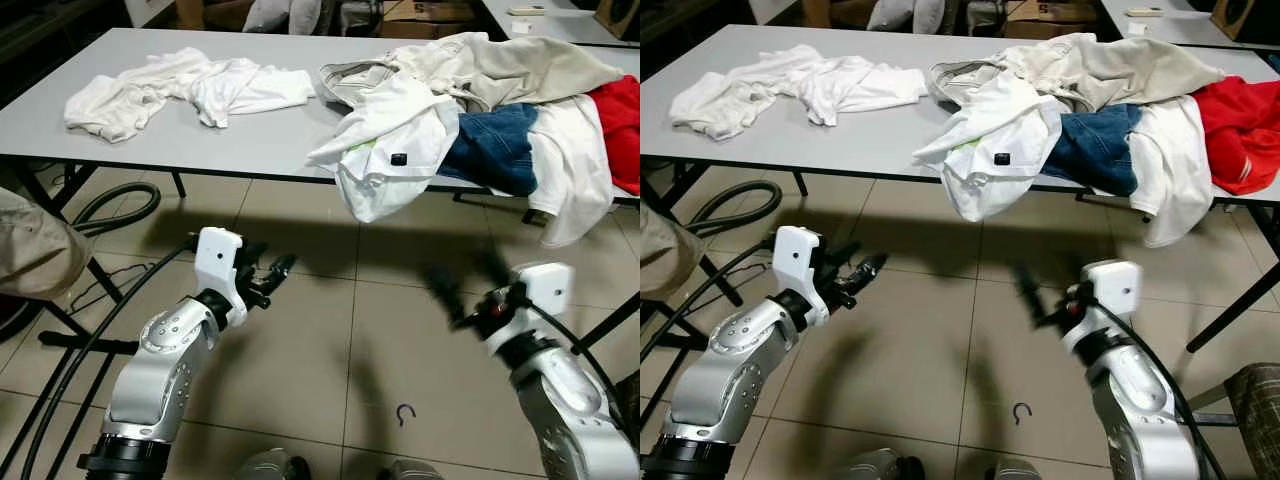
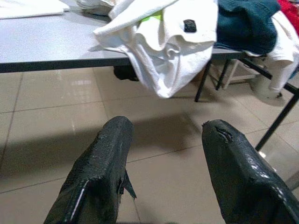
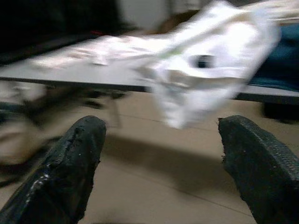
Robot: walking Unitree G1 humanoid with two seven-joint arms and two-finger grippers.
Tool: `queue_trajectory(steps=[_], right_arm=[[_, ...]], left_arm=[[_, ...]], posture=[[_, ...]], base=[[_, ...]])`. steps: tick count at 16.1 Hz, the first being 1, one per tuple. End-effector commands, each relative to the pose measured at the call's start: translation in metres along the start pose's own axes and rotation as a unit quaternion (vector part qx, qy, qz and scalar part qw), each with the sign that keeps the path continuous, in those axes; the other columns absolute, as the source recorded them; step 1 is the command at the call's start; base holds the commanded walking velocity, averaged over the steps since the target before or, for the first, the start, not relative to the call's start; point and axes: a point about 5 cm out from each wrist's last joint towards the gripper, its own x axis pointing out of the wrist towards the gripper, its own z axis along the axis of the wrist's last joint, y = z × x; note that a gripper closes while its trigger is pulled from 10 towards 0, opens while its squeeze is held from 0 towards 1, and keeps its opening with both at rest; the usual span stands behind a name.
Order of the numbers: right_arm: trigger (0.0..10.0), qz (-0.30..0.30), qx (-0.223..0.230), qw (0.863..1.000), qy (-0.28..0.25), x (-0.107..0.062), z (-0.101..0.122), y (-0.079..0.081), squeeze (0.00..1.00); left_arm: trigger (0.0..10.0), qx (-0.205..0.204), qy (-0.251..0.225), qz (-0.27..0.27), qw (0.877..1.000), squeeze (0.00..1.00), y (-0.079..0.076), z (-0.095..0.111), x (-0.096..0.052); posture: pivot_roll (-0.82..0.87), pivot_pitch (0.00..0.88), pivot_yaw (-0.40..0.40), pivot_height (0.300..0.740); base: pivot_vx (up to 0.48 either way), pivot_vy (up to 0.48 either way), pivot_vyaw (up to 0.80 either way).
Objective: Hang hanger
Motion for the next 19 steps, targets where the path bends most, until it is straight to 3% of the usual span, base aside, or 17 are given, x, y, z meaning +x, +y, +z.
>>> queue_trajectory(steps=[1, 5, 8, 11, 14, 16, 19], right_arm=[[10.0, 0.031, 0.019, 0.999, -0.015, -0.001, 0.009, 0.002, 1.0], [10.0, 0.061, 0.03, 0.998, -0.012, -0.005, 0.013, 0.001, 1.0], [10.0, 0.024, 0.012, 0.999, -0.024, -0.004, 0.018, -0.007, 1.0], [10.0, -0.034, -0.058, 0.997, -0.043, -0.001, 0.022, -0.011, 1.0], [10.0, -0.102, -0.122, 0.986, -0.053, 0.0, 0.021, -0.014, 1.0], [10.0, -0.146, -0.175, 0.973, -0.042, -0.001, 0.018, -0.016, 1.0], [10.0, -0.165, -0.247, 0.954, -0.049, -0.003, 0.022, -0.02, 1.0]], left_arm=[[10.0, 0.001, -0.008, -0.016, 1.0, 0.0, -0.002, 0.003, 0.001], [10.0, -0.001, -0.015, -0.033, 0.999, 0.0, -0.006, 0.005, 0.0], [10.0, 0.001, -0.015, -0.035, 0.999, 0.0, -0.005, 0.005, -0.001], [10.0, 0.003, -0.013, -0.037, 0.999, 0.0, -0.005, 0.004, -0.001], [10.0, 0.005, -0.011, -0.04, 0.999, 0.0, -0.006, 0.003, -0.001], [10.0, 0.013, -0.007, -0.033, 0.999, 0.0, -0.006, 0.002, -0.001], [10.0, 0.017, -0.008, -0.022, 1.0, 0.0, -0.004, 0.001, -0.001]], posture=[[-0.09, 0.0, 0.056, 0.74], [-0.09, 0.0, 0.054, 0.74], [-0.09, 0.0, 0.054, 0.74], [-0.09, 0.0, 0.056, 0.74], [-0.09, 0.0, 0.056, 0.74], [-0.09, 0.0, 0.051, 0.74], [-0.08, 0.0, 0.044, 0.74]], base=[[0.0, 0.0, 0.0], [0.0, 0.0, 0.0], [0.0, 0.0, 0.0], [0.0, 0.0, 0.0], [0.0, 0.0, 0.0], [0.0, 0.0, 0.0], [0.0, 0.0, 0.0]])
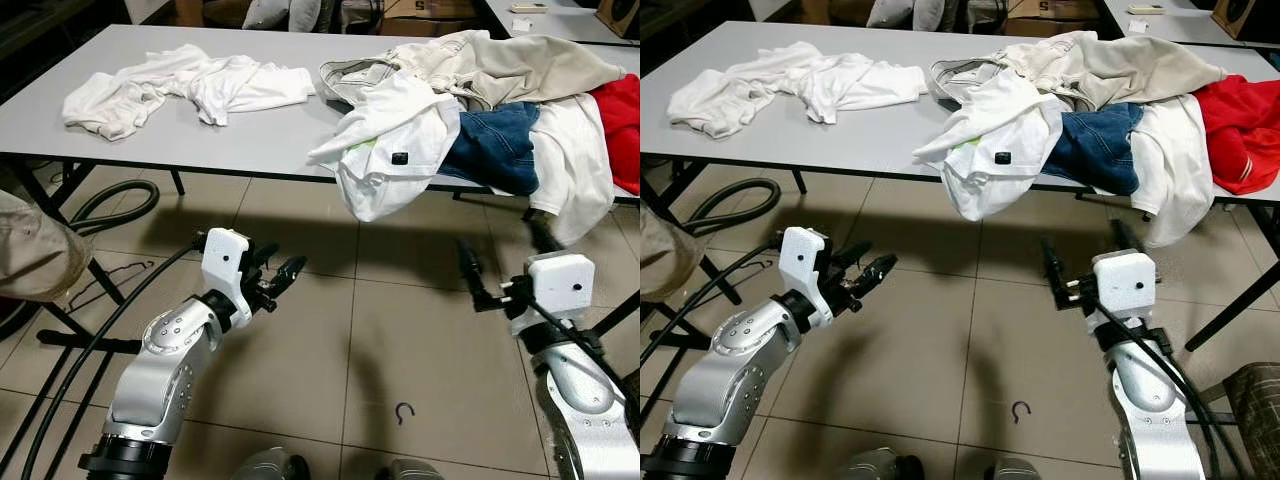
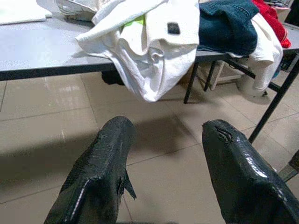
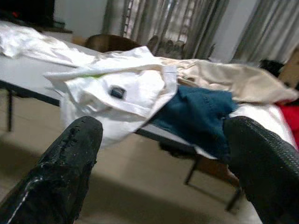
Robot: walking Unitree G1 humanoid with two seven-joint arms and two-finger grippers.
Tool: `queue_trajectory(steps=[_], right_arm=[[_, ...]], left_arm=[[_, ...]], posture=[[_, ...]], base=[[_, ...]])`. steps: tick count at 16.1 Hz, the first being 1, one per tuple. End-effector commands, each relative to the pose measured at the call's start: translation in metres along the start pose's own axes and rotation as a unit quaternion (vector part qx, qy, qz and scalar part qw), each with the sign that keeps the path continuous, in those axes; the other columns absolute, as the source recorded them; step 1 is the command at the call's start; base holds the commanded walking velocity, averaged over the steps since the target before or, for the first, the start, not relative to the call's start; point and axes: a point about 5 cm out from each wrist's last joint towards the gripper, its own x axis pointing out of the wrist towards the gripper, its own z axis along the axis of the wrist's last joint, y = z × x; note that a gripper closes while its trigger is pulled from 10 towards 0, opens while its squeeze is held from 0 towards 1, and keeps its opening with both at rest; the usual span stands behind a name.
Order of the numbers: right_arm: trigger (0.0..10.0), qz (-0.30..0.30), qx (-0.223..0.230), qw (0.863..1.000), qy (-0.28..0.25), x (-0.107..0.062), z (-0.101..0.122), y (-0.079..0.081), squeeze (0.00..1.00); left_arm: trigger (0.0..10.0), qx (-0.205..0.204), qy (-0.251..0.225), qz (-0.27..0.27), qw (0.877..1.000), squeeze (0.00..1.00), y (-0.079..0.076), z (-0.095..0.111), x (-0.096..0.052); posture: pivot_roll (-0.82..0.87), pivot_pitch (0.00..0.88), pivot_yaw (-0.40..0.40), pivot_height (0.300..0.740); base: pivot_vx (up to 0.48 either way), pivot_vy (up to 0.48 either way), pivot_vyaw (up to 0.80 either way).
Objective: Hang hanger
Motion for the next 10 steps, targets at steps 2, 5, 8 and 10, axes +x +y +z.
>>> queue_trajectory(steps=[2, 5, 8, 10], right_arm=[[10.0, 0.0, -0.067, 0.998, -0.021, -0.0003, 0.0025, -0.0014, 1.0], [10.0, -0.008, -0.112, 0.993, -0.036, -0.0008, 0.0036, -0.0021, 1.0], [10.0, -0.036, -0.143, 0.988, -0.043, -0.0022, 0.0038, -0.0056, 1.0], [10.0, -0.045, -0.143, 0.988, -0.043, -0.0021, 0.0026, -0.0079, 1.0]], left_arm=[[10.0, 0.005, 0.002, 0.007, 1.0, 0.0, 0.001, -0.0012, -0.0018], [10.0, 0.007, -0.001, 0.01, 1.0, 0.0, 0.001, -0.001, -0.0021], [10.0, 0.008, -0.002, 0.011, 1.0, 0.0, 0.0006, -0.0014, -0.0021], [10.0, 0.009, -0.001, 0.01, 1.0, 0.0, 0.0004, -0.0013, -0.0013]], posture=[[-0.08, 0.0, 0.036, 0.74], [-0.08, 0.0, 0.033, 0.74], [-0.08, 0.0, 0.035, 0.74], [-0.08, 0.0, 0.039, 0.74]], base=[[0.0, 0.0, 0.0], [0.0, 0.0, 0.0], [0.0, 0.0, 0.0], [0.0, 0.0, 0.0]])
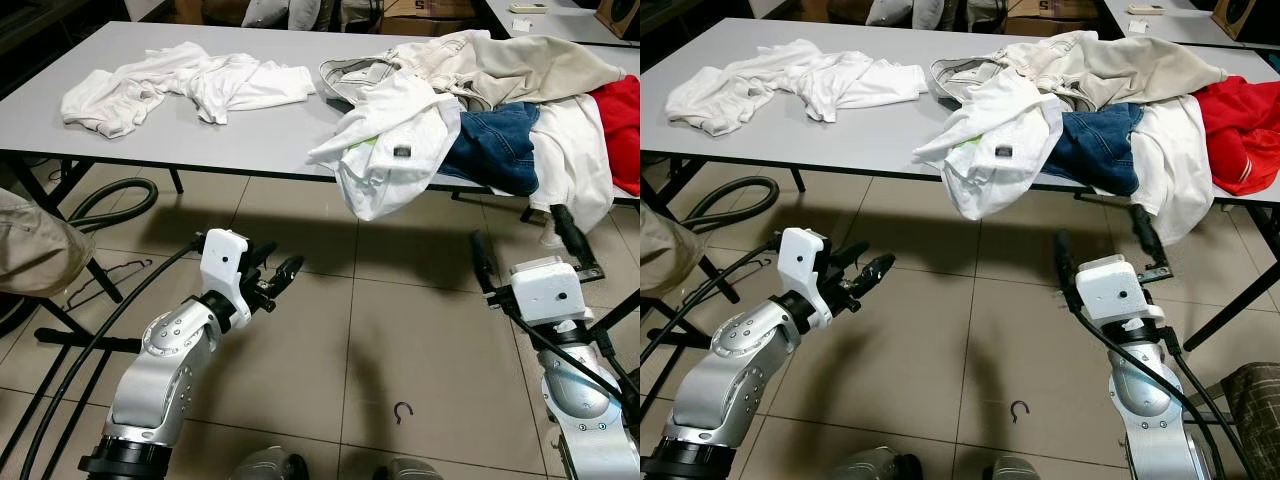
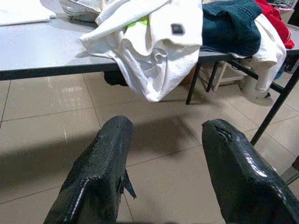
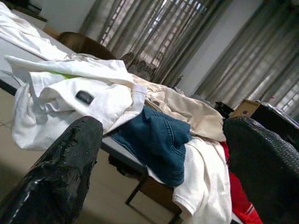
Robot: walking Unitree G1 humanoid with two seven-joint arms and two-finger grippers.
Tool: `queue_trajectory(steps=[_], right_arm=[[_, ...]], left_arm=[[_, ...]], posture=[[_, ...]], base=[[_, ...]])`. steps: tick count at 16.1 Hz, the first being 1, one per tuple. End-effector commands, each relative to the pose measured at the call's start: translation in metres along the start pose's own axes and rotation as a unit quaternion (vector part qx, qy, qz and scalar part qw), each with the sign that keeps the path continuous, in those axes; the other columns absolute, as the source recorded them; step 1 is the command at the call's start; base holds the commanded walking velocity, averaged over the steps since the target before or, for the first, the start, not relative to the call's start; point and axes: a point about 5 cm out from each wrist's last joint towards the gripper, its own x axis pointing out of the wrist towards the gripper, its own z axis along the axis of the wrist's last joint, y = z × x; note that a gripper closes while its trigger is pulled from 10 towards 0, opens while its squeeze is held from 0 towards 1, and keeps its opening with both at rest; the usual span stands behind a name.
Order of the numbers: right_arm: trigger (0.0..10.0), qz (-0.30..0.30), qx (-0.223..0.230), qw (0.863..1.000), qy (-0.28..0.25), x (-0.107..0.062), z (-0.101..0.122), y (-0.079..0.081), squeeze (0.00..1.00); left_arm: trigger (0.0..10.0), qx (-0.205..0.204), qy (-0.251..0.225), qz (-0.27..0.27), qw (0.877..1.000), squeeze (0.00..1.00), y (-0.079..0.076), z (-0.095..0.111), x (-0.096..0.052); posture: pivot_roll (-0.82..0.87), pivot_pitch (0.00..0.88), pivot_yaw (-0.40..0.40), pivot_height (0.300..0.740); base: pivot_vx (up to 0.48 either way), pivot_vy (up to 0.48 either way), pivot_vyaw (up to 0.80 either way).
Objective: Hang hanger
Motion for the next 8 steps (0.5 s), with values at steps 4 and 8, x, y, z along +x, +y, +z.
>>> queue_trajectory(steps=[4, 8], right_arm=[[10.0, 0.012, 0.027, 1.0, 0.007, -0.002, -0.005, 0.003, 1.0], [10.0, 0.065, 0.111, 0.989, 0.07, -0.004, -0.019, 0.02, 0.02]], left_arm=[[10.0, 0.007, 0.004, 0.002, 1.0, 0.0, 0.0, -0.001, -0.001], [10.0, -0.002, 0.004, 0.02, 1.0, 0.02, 0.004, 0.001, 0.002]], posture=[[-0.08, 0.0, 0.042, 0.74], [-0.08, 0.0, 0.051, 0.74]], base=[[0.0, 0.0, 0.0], [0.0, 0.0, 0.0]])
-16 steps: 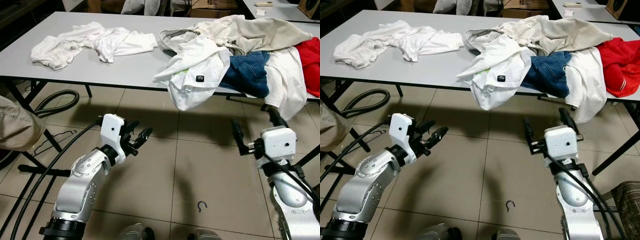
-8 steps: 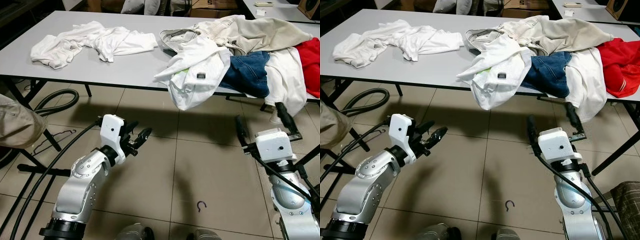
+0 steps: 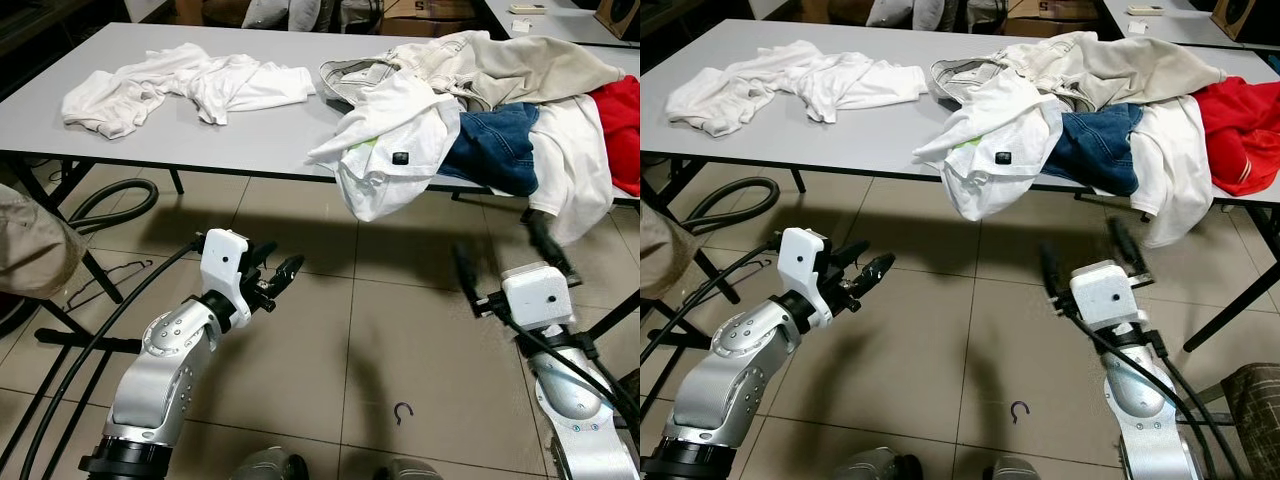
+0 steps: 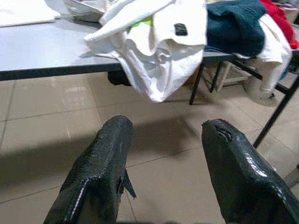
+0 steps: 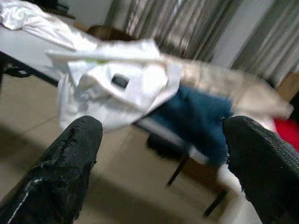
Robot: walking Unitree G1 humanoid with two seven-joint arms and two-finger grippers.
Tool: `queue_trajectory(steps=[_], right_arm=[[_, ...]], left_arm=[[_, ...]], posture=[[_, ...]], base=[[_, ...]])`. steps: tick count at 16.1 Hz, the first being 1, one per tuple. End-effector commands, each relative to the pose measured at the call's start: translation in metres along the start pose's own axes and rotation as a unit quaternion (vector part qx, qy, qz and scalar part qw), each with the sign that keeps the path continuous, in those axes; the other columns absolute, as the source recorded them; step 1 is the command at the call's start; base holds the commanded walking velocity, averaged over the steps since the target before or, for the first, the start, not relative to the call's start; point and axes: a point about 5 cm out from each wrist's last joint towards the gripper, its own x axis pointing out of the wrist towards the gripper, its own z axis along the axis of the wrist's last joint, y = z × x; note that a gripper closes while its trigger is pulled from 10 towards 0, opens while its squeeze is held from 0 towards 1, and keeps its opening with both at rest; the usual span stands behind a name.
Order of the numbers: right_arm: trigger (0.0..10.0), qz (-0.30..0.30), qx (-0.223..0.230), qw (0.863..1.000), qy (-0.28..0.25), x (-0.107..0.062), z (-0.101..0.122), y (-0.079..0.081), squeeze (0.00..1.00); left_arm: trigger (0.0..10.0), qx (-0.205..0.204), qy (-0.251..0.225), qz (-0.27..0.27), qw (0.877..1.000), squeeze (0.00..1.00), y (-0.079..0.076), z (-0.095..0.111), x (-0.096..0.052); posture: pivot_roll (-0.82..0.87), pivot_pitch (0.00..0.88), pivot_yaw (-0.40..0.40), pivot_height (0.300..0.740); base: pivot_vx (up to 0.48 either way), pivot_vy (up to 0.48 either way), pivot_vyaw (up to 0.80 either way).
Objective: Hang hanger
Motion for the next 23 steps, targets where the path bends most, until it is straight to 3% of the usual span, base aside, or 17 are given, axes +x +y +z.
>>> queue_trajectory(steps=[1, 2, 3, 4, 6, 7, 8, 9, 10, 14, 15, 18, 19, 22, 23], right_arm=[[10.0, 0.002, 0.03, 0.999, 0.027, 0.0, -0.007, 0.001, 0.02], [10.0, 0.002, 0.03, 0.999, 0.027, 0.0, -0.007, 0.001, 0.02], [10.0, -0.029, 0.086, 0.994, 0.056, 0.0, -0.014, -0.001, 0.0], [10.0, -0.065, 0.165, 0.977, 0.118, -0.001, -0.027, 0.001, 0.0], [10.0, -0.062, 0.207, 0.966, 0.144, -0.001, -0.031, 0.009, 0.0], [10.0, -0.058, 0.227, 0.961, 0.144, -0.001, -0.03, 0.013, 0.0], [10.0, -0.058, 0.221, 0.966, 0.122, 0.001, -0.023, 0.015, 0.0], [10.0, -0.058, 0.221, 0.966, 0.122, 0.001, -0.023, 0.015, 0.0], [10.0, -0.038, 0.209, 0.971, 0.114, 0.004, -0.019, 0.016, 0.0], [10.0, 0.045, 0.142, 0.984, 0.093, 0.026, -0.008, 0.023, 0.0], [10.0, 0.065, 0.105, 0.989, 0.086, 0.034, -0.008, 0.021, 0.0], [10.0, 0.095, 0.111, 0.986, 0.079, 0.044, -0.009, 0.022, 0.0], [10.0, 0.101, 0.166, 0.978, 0.074, 0.049, -0.004, 0.021, 0.0], [10.0, 0.118, 0.162, 0.976, 0.084, 0.045, -0.01, 0.021, 0.0], [10.0, 0.111, 0.183, 0.973, 0.088, 0.042, -0.014, 0.018, 0.0]], left_arm=[[10.0, -0.009, 0.004, 0.01, 1.0, 0.02, 0.003, 0.001, 0.001], [10.0, -0.009, 0.004, 0.01, 1.0, 0.02, 0.003, 0.001, 0.001], [10.0, -0.01, -0.003, 0.014, 1.0, 1.0, 0.004, 0.004, 0.003], [10.0, 0.018, -0.015, 0.035, 0.999, 1.0, 0.007, 0.011, 0.009], [10.0, 0.032, -0.019, 0.046, 0.998, 1.0, 0.008, 0.016, 0.014], [10.0, 0.029, -0.024, 0.049, 0.998, 0.83, 0.009, 0.018, 0.015], [10.0, 0.015, -0.037, 0.048, 0.998, 0.28, 0.009, 0.023, 0.018], [10.0, 0.015, -0.037, 0.048, 0.998, 0.28, 0.009, 0.023, 0.018], [10.0, 0.014, -0.038, 0.044, 0.998, 0.0, 0.008, 0.023, 0.019], [10.0, 0.002, -0.021, 0.08, 0.997, 0.0, 0.014, 0.015, 0.016], [10.0, 0.0, -0.01, 0.099, 0.995, 0.0, 0.017, 0.007, 0.01], [10.0, 0.016, 0.002, 0.11, 0.994, 0.0, 0.02, 0.002, 0.004], [10.0, 0.013, -0.005, 0.121, 0.993, 0.0, 0.023, 0.003, -0.002], [10.0, 0.006, 0.0, 0.136, 0.991, 0.0, 0.025, -0.001, -0.006], [10.0, 0.011, -0.003, 0.132, 0.991, 0.0, 0.023, 0.001, -0.003]], posture=[[-0.09, 0.0, 0.052, 0.74], [-0.09, 0.0, 0.052, 0.74], [-0.09, 0.0, 0.054, 0.74], [-0.09, 0.0, 0.058, 0.74], [-0.09, 0.0, 0.066, 0.74], [-0.09, 0.0, 0.069, 0.74], [-0.1, 0.0, 0.079, 0.74], [-0.1, 0.0, 0.079, 0.74], [-0.1, 0.0, 0.085, 0.74], [-0.05, 0.0, 0.036, 0.74], [-0.03, 0.0, 0.01, 0.74], [0.0, 0.0, -0.013, 0.74], [0.01, 0.0, -0.03, 0.74], [0.01, 0.0, -0.028, 0.74], [0.01, 0.0, -0.024, 0.74]], base=[[0.0, 0.0, 0.0], [0.0, 0.0, 0.0], [0.0, 0.0, 0.0], [0.0, 0.0, 0.0], [0.0, 0.0, 0.0], [0.0, 0.0, 0.0], [0.0, 0.0, 0.0], [0.0, 0.0, 0.0], [0.0, 0.0, 0.0], [0.0, 0.0, 0.8], [0.0, 0.0, 0.8], [0.0, 0.0, 0.8], [0.0, 0.0, 0.8], [0.0, 0.0, 0.8], [0.0, 0.0, 0.8]])
